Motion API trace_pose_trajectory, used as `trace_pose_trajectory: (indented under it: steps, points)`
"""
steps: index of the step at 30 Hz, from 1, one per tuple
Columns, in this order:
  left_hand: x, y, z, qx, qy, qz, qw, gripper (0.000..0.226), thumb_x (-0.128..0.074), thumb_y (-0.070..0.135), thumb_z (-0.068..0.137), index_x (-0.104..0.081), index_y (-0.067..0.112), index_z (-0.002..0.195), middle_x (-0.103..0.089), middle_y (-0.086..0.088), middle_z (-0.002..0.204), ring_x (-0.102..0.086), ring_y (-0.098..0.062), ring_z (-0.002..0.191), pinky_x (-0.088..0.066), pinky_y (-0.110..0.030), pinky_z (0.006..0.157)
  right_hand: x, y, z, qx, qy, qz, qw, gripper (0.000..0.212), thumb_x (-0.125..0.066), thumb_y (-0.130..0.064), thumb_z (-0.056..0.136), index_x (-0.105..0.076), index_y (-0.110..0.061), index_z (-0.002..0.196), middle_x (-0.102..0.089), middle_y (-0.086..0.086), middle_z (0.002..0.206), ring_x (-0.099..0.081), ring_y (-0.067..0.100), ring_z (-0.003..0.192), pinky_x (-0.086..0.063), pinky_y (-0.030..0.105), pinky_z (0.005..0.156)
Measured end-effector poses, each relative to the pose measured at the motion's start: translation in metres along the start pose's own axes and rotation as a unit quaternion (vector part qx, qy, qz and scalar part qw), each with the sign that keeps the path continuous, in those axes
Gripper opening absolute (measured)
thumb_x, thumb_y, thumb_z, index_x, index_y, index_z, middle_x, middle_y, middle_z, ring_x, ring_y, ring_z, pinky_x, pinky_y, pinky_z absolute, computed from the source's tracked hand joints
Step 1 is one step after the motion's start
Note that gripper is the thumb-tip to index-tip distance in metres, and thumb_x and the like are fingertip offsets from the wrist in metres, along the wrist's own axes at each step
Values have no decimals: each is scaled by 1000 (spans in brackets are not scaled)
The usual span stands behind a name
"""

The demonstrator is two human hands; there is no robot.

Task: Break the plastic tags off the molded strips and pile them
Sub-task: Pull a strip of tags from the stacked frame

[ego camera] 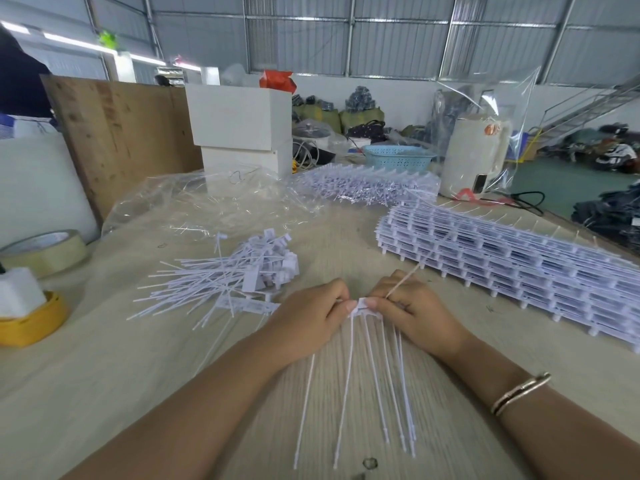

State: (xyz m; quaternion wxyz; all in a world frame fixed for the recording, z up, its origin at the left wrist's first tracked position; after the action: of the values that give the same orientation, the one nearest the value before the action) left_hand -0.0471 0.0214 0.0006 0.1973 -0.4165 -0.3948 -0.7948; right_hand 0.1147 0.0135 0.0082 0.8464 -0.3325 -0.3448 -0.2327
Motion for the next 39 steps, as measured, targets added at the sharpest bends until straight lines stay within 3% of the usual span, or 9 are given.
trace_pose_trajectory:
  steps: [5,9,13,18,22,26,31,36,39]
  points:
    - [3,7,4,18,20,-61,998,28,-41,31,99,-37,32,71,-42,10,58,-44,3,54,-31,-16,52,3,0,3,-30,55,137,989,22,-55,-14,90,-68,-6,74,-66,5,71,-58,14,69,-45,28,68]
    - [-3,7,-3,12,-31,-54,998,26,-39,33,99,-38,32,73,-44,9,61,-40,-5,55,-35,-28,57,24,26,-6,-153,177,179,956,23,-51,-16,95,-66,-10,79,-64,3,72,-56,23,72,-43,29,69]
    - [4,-3,-1,51,3,-82,995,26,-38,24,99,-42,26,73,-45,6,60,-43,-10,55,-37,-34,58,22,22,-6,-96,77,67,990,25,-45,-12,97,-58,-34,99,-57,-21,82,-53,4,76,-40,8,73]
    - [9,-6,-1,74,20,-92,993,32,-38,4,90,-49,32,79,-56,-1,72,-54,-23,71,-46,-41,69,6,22,-1,-16,-41,-27,999,32,-54,-6,92,-61,-16,122,-46,-14,90,-52,12,85,-43,39,82]
    - [11,-7,0,76,13,-105,991,28,-41,2,87,-51,28,94,-49,15,72,-47,-4,66,-42,-30,66,7,20,-4,-41,-54,37,997,41,-46,-10,84,-61,-16,121,-44,-12,87,-47,5,84,-38,31,82]
    - [7,-4,-1,63,-7,-130,989,23,-45,10,93,-47,30,104,-51,17,84,-49,-1,69,-39,-12,56,8,14,-3,-13,-43,-3,999,46,-43,-7,79,-63,-13,120,-48,-5,93,-47,13,90,-39,44,85]
    - [6,6,-2,39,31,-129,990,18,-52,15,93,-48,24,109,-54,12,91,-52,-4,82,-41,-17,70,4,-7,-4,88,-4,-107,990,42,-61,-23,82,-60,-20,124,-58,-3,102,-54,16,90,-40,38,79]
    - [9,8,-1,47,31,-109,992,21,-51,28,94,-53,22,114,-60,10,101,-57,-5,94,-45,-21,80,10,-15,-2,165,84,-199,962,25,-60,-25,86,-72,-20,107,-66,-2,78,-58,18,66,-44,36,61]
    - [12,1,0,59,27,-16,998,27,-41,34,98,-60,15,96,-61,2,84,-57,-13,79,-43,-32,72,10,-15,-4,164,89,-192,964,22,-63,-23,86,-73,-19,105,-66,-1,77,-59,19,65,-46,39,60]
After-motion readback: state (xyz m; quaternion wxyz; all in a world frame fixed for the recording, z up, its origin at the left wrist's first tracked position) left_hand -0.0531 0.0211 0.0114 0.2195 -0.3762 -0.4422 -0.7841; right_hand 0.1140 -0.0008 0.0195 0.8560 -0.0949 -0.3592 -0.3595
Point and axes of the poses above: each hand's wrist, its own z-axis towards the middle knuckle, its own x-axis out of the back of the hand, y = z × x, the point moved 4 cm from there along z, towards the middle knuckle
